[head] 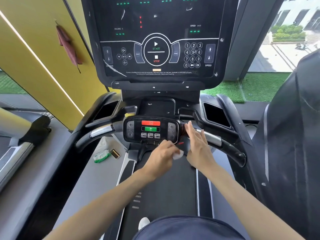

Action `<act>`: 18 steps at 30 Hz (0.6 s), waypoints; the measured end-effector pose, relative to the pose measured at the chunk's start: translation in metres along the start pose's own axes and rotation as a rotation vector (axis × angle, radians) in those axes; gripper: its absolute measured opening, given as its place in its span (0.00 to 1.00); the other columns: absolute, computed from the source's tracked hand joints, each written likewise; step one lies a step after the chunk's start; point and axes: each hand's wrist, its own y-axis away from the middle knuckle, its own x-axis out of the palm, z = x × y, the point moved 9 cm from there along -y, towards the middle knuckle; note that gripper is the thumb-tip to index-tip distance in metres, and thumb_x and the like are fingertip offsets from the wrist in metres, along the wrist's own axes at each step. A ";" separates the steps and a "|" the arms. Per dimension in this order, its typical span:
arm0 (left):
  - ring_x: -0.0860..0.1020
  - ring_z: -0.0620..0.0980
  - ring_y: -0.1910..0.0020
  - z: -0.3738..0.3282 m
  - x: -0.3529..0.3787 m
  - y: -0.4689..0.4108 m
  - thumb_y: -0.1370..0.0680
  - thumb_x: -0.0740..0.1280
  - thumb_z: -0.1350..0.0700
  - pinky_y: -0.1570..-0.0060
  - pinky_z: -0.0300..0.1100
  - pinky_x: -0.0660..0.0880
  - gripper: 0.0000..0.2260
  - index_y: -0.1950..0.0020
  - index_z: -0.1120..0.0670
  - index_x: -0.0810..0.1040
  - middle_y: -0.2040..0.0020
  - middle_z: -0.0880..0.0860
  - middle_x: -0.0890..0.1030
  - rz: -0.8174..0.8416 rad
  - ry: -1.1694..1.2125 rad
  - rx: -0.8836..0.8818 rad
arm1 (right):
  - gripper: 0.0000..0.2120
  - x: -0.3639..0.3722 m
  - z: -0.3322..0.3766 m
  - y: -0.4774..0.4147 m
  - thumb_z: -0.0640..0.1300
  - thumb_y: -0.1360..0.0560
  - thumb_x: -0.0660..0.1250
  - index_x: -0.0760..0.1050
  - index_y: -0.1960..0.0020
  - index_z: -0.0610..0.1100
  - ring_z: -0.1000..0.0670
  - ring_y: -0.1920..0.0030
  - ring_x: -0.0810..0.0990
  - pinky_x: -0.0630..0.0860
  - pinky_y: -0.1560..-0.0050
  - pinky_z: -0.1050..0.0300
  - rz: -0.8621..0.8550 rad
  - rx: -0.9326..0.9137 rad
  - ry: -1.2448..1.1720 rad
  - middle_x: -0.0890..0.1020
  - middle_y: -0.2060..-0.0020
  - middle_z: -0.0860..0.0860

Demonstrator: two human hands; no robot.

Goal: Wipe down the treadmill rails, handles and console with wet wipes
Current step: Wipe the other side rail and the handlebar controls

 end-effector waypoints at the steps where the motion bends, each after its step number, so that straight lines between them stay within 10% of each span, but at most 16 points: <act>1: 0.72 0.53 0.60 -0.003 -0.006 0.003 0.27 0.55 0.65 0.68 0.48 0.75 0.12 0.58 0.61 0.79 0.59 0.55 0.77 -0.001 -0.002 0.021 | 0.47 0.000 -0.001 0.000 0.24 0.35 0.60 0.41 0.23 0.40 0.54 0.25 0.57 0.35 0.27 0.62 -0.004 -0.003 -0.002 0.61 0.25 0.50; 7: 0.75 0.56 0.58 0.060 -0.069 -0.035 0.27 0.59 0.67 0.57 0.46 0.72 0.11 0.55 0.62 0.81 0.59 0.55 0.79 -0.342 -0.029 -0.382 | 0.45 0.000 -0.001 0.000 0.21 0.37 0.59 0.51 0.23 0.37 0.49 0.26 0.62 0.41 0.25 0.56 -0.069 -0.008 0.022 0.63 0.26 0.47; 18: 0.74 0.55 0.58 0.002 -0.004 0.047 0.28 0.63 0.72 0.61 0.48 0.75 0.13 0.52 0.55 0.74 0.54 0.53 0.78 -0.045 0.022 0.016 | 0.46 0.001 0.001 0.001 0.22 0.36 0.61 0.46 0.23 0.38 0.50 0.26 0.62 0.43 0.25 0.55 -0.101 -0.046 0.035 0.65 0.27 0.46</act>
